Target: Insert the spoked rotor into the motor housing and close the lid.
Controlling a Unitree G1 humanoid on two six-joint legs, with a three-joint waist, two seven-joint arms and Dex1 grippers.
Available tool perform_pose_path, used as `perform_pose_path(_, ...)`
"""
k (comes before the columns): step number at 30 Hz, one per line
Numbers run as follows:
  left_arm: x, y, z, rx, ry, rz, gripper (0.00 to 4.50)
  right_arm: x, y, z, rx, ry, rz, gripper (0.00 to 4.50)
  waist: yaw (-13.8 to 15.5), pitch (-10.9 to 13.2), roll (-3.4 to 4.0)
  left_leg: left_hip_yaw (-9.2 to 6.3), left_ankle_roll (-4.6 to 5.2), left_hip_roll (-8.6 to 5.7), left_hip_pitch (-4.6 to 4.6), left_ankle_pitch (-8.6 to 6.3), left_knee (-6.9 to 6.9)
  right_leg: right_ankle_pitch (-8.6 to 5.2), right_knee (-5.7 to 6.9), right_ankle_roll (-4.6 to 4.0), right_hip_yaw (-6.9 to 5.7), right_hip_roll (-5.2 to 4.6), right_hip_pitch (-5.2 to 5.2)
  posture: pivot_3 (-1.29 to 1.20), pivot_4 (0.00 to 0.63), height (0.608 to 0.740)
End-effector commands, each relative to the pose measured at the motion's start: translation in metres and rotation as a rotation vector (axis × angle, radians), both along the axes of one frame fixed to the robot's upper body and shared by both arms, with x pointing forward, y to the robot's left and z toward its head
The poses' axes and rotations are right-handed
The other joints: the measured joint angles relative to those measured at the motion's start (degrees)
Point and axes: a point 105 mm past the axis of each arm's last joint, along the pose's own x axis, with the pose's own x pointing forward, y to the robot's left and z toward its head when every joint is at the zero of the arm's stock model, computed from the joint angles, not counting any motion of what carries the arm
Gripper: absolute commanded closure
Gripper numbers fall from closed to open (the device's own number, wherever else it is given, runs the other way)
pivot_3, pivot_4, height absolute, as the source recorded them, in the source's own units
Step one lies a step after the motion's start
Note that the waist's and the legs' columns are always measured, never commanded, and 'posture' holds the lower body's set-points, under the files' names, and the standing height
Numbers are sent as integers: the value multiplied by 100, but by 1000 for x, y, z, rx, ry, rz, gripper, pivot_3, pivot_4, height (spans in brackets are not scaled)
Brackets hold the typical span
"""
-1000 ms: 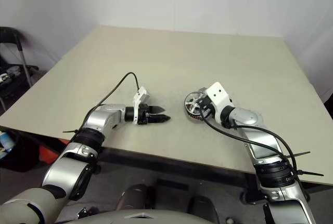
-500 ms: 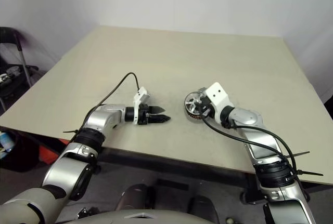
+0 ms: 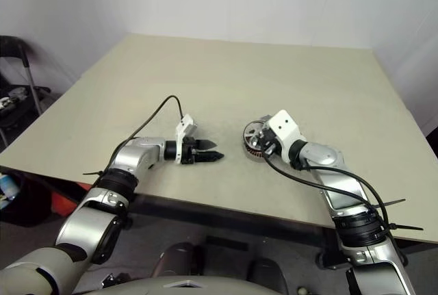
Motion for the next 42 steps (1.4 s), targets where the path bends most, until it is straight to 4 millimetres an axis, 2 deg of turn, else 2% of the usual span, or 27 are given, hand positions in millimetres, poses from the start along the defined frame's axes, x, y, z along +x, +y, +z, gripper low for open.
perform_pose_path(1,6,0,12,-10,-48,4,810,2,-4,5,-4,-18,-13,4249,-1,0,0,0,0,0,0,0,0,0,0,0,0,0,0,0,0,740)
perform_pose_path(6,6,-1,12,-9,-48,4,810,2,-4,10,7,-27,-14,4249,-1,0,0,0,0,0,0,0,0,0,0,0,0,0,0,0,0,740)
perform_pose_path(17,5,-3,11,-15,-42,-2,810,-8,3,42,93,-47,38,4249,7,0,0,0,2,0,-2,0,-1,0,1,0,0,0,-2,0,0,740)
perform_pose_path(24,4,-3,10,-17,-40,1,810,-13,4,33,72,-10,46,4249,7,0,0,0,0,0,-1,1,-1,0,1,0,0,0,-2,0,0,740)
perform_pose_path(42,3,-5,14,-47,-32,-7,810,-8,-6,10,62,45,-7,4249,6,0,0,0,0,0,-1,1,-1,0,1,0,0,0,-2,0,0,740)
